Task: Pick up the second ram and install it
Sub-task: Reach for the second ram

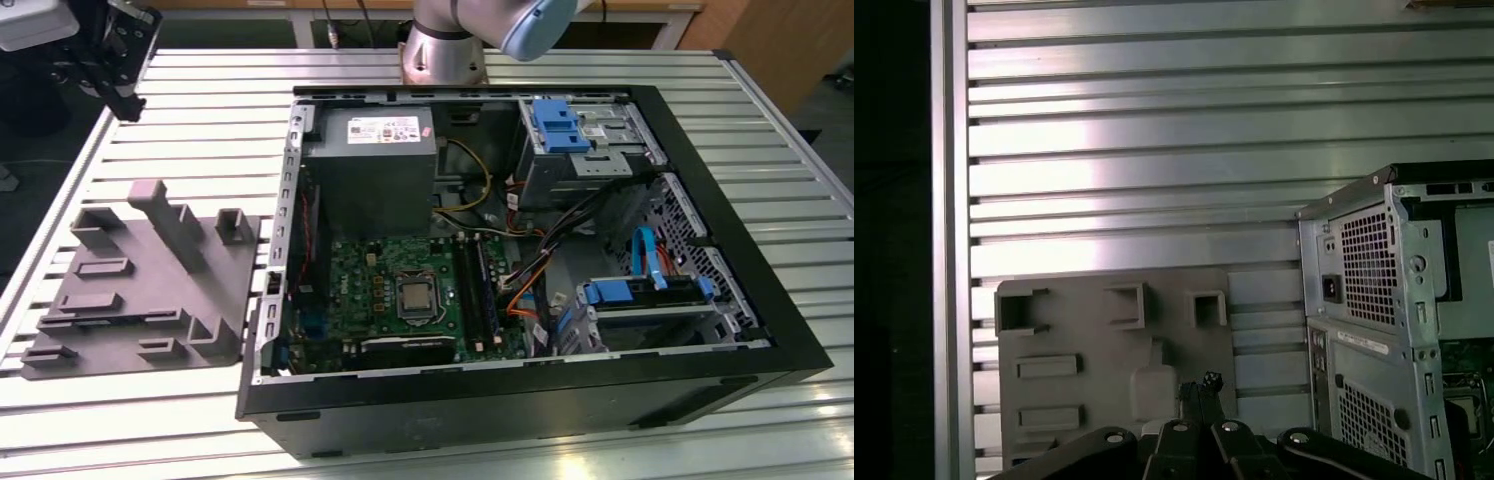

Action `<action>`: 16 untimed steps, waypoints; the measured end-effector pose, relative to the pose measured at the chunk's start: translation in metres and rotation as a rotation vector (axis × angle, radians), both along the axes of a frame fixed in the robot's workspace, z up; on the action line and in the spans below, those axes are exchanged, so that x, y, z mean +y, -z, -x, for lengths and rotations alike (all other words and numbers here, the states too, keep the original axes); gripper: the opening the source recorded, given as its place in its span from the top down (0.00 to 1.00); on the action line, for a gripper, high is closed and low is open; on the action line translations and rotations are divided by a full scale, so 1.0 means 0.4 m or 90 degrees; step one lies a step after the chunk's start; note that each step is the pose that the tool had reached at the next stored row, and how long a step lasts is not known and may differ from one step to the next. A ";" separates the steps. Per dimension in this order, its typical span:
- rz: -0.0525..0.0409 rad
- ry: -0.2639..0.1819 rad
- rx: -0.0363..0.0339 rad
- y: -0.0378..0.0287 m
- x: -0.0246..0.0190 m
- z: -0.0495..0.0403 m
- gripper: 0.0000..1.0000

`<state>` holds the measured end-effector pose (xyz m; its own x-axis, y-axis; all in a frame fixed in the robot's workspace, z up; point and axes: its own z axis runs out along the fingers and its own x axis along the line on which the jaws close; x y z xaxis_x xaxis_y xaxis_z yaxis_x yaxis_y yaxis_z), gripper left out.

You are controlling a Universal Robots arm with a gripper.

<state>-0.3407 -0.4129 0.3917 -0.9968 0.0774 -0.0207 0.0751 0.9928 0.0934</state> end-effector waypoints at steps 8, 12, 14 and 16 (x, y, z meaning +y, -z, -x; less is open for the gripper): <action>-0.0010 0.000 0.0000 0.001 -0.004 0.017 0.89; -0.0013 0.000 0.0000 0.001 -0.005 0.025 0.89; -0.0014 0.000 0.0000 0.001 -0.006 0.029 0.89; -0.0016 0.000 0.0000 0.001 -0.007 0.034 0.89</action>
<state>-0.3542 -0.4157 0.3912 -0.9968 0.0774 -0.0205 0.0751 0.9926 0.0958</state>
